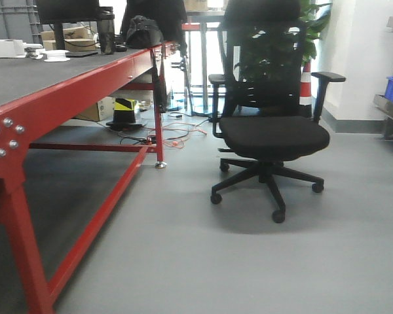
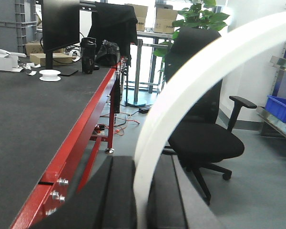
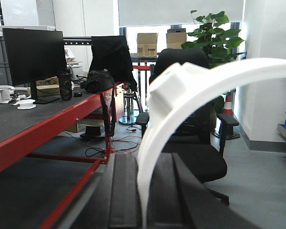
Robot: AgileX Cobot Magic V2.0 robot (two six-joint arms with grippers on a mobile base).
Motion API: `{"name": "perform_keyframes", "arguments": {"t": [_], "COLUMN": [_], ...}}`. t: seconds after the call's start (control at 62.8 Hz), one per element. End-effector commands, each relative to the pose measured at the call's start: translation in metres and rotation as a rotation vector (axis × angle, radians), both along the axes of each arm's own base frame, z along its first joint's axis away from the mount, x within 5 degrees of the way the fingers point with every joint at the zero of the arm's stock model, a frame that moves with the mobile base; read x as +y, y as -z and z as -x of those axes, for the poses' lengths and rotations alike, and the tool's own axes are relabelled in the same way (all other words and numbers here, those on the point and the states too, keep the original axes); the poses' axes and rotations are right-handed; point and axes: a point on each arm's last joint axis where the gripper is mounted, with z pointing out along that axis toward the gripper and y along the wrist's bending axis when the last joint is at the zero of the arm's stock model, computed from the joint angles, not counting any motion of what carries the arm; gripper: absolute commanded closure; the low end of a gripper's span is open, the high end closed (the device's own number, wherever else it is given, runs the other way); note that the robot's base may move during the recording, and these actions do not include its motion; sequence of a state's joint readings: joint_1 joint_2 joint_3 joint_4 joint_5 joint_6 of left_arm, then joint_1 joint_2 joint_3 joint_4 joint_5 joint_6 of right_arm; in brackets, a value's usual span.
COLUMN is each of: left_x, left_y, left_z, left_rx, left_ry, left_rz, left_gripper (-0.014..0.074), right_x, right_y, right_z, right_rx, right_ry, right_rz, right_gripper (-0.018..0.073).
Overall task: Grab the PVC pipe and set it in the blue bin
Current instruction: 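Drive past the office chair toward the shelf of blue bins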
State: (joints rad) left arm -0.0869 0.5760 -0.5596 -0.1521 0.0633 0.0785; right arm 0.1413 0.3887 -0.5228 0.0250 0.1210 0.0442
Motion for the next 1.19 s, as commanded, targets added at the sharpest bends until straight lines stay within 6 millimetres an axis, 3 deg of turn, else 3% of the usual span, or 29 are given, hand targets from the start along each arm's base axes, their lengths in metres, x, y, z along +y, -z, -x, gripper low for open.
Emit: {"name": "perform_keyframes", "arguments": {"t": [0.0,1.178], "left_x": [-0.0002,-0.0002], "left_y": [-0.0036,-0.0036], "left_z": [0.0011,0.0011], "left_rx": [-0.034,-0.034], "left_ry": [0.001,0.001], "left_rz": [0.005,0.005], "left_gripper": [0.0707,0.0707], "right_x": [-0.0004,-0.0004], "right_y": [-0.0012,-0.0012], "right_z": [0.0011,0.0011], "right_rx": [-0.021,-0.021], "right_ry": [0.004,0.004], "right_rz": [0.010,0.010], "right_gripper": [0.0724,0.0724]}}
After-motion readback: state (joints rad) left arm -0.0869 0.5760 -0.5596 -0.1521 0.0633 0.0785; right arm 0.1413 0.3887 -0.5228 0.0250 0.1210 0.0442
